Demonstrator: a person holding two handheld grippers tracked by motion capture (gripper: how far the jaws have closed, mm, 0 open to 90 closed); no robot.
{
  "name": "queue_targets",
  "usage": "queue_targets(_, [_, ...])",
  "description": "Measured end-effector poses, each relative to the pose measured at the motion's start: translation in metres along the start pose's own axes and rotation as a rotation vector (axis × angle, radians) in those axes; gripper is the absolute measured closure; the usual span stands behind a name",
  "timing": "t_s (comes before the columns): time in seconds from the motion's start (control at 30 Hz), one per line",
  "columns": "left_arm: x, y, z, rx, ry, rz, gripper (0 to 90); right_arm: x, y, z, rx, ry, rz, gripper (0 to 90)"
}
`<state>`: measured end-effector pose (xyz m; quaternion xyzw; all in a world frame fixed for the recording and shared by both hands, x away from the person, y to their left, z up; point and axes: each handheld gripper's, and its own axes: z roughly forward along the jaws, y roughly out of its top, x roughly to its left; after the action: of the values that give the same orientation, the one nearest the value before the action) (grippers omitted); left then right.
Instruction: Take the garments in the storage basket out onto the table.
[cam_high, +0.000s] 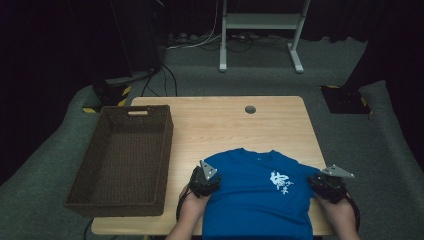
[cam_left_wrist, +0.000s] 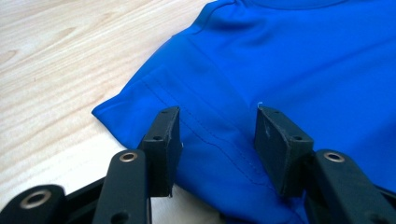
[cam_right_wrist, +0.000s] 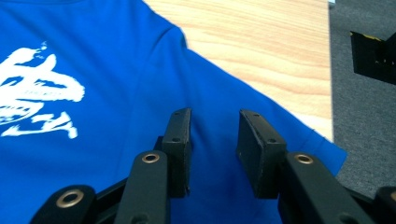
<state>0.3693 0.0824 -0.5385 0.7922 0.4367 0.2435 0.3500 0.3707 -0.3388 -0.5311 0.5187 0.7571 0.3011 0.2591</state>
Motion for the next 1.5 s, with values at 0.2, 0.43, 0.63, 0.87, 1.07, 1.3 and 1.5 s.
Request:
queue_targets(0.2, [0.005, 0.004, 0.005, 0.004, -0.001, -0.034, 50.2, -0.010, 0.009, 0.010, 0.003, -0.022, 0.004, 66.4])
queue_targets(0.43, [0.004, 0.005, 0.007, -0.001, 0.000, -0.051, 49.8, -0.013, 0.017, 0.020, 0.000, -0.034, 0.001, 67.7])
queue_targets(0.63, [0.005, 0.005, 0.007, -0.004, -0.004, -0.050, 49.9, -0.010, 0.021, 0.021, 0.015, -0.055, 0.003, 66.3])
queue_targets(0.87, [-0.005, 0.010, -0.008, -0.035, -0.014, -0.003, 56.1, 0.016, 0.022, -0.013, -0.060, -0.011, -0.026, 65.4])
queue_targets(1.07, [-0.015, 0.011, -0.017, -0.024, -0.026, 0.048, 55.5, 0.046, 0.004, -0.033, -0.084, 0.034, -0.054, 64.3])
queue_targets(1.3, [-0.027, 0.010, -0.016, 0.006, -0.023, 0.112, 54.1, 0.058, -0.010, -0.035, -0.083, 0.059, -0.065, 63.5])
queue_targets(1.5, [-0.029, 0.008, -0.012, 0.028, -0.008, 0.128, 55.3, 0.058, -0.015, -0.029, -0.061, 0.077, -0.063, 63.2])
